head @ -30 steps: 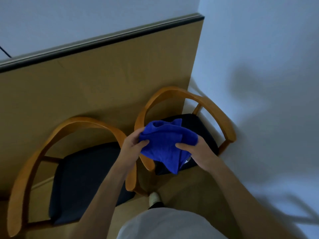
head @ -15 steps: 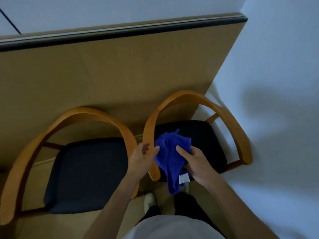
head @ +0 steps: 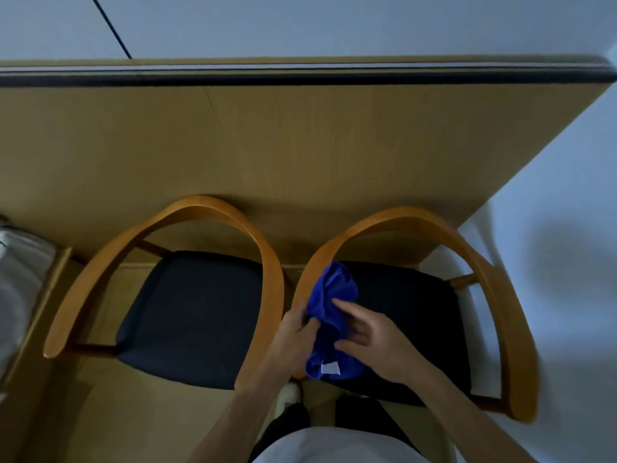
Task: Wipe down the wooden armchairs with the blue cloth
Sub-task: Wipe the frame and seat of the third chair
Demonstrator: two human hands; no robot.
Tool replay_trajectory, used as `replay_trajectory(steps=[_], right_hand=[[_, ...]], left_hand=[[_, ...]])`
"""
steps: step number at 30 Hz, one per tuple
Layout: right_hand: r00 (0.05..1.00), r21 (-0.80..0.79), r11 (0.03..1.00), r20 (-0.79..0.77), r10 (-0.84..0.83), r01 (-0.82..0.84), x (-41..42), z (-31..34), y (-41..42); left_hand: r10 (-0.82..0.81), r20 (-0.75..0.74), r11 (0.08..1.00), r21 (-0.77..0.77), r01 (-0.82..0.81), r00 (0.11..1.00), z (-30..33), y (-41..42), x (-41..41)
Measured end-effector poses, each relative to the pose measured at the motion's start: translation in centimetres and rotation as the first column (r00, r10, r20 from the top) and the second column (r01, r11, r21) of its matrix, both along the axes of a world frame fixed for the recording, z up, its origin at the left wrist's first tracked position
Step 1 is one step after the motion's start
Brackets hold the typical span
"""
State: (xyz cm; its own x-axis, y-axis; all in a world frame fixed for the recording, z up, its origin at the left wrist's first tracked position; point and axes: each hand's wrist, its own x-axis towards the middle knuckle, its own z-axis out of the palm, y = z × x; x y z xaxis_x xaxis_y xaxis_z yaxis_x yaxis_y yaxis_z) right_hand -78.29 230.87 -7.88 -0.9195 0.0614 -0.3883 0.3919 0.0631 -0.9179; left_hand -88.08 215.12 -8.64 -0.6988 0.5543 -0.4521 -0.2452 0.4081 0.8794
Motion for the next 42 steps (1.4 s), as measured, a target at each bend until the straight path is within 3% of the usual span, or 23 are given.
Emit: replay_trajectory(steps=[3, 5, 7, 10, 12, 16, 21, 24, 27, 30, 34, 38, 42], right_hand=[[0.999, 0.224, 0.974, -0.007, -0.043, 0.044, -0.6, -0.8, 2.2], [0.998, 0.287, 0.956, 0.016, -0.066, 0.058, -0.8, -1.6, 3.6], [0.989, 0.15, 0.98, 0.04, -0.141, 0.134, -0.8, -2.3, 5.2], [0.958, -0.092, 0.958, 0.122, -0.261, 0.272, -0.5, -3.0, 7.6], [0.932, -0.126, 0.933, 0.184, -0.311, 0.336, -0.3, -3.7, 9.1], [0.899, -0.119, 0.908, 0.242, -0.365, 0.401, -0.2, -4.7, 11.8], [0.841, 0.028, 0.9, 0.344, -0.417, 0.435, 0.2, -7.8, 13.8], [0.841, 0.113, 0.931, 0.402, -0.362, 0.347, 0.6, -10.9, 13.3], [0.822, 0.175, 0.935, 0.445, -0.355, 0.309, 0.7, -14.7, 12.3], [0.793, 0.221, 0.937, 0.501, -0.346, 0.269, 0.9, -18.6, 11.1], [0.769, 0.268, 0.939, 0.545, -0.334, 0.217, 1.1, -22.1, 10.3], [0.754, 0.311, 0.937, 0.575, -0.317, 0.156, 0.8, -24.8, 9.9], [0.825, 0.384, 0.918, 0.548, -0.139, -0.101, -1.3, -26.1, 8.0]], left_hand=[[0.036, 0.053, 0.999, 0.005, -0.037, 0.998, -0.1, 1.6, 0.4], [0.101, 0.101, 0.995, 0.0, -0.102, 0.99, -0.1, 2.5, 0.6], [0.227, 0.161, 0.974, -0.031, -0.225, 0.961, -0.4, 3.1, 1.0], [0.478, 0.239, 0.878, -0.104, -0.467, 0.845, -0.8, 3.5, 1.3], [0.562, 0.201, 0.827, -0.16, -0.54, 0.802, -1.3, 3.1, 1.0], [0.58, 0.075, 0.799, -0.246, -0.548, 0.811, -2.3, 1.8, 0.0], [0.492, -0.148, 0.792, -0.334, -0.512, 0.858, -5.1, 1.2, -2.9], [0.332, -0.25, 0.811, -0.416, -0.41, 0.91, -8.0, 2.3, -5.2], [0.113, -0.373, 0.743, -0.584, -0.327, 0.921, -11.7, 3.1, -6.9], [-0.13, -0.36, 0.653, -0.733, -0.193, 0.924, -15.6, 2.5, -7.0], [-0.238, -0.301, 0.561, -0.819, -0.122, 0.924, -18.9, 0.9, -6.6], [-0.279, -0.364, 0.625, -0.771, -0.121, 0.889, -21.5, -1.3, -5.4], [-0.303, -0.456, 0.678, -0.72, -0.147, 0.836, -23.6, -2.0, -4.9]])
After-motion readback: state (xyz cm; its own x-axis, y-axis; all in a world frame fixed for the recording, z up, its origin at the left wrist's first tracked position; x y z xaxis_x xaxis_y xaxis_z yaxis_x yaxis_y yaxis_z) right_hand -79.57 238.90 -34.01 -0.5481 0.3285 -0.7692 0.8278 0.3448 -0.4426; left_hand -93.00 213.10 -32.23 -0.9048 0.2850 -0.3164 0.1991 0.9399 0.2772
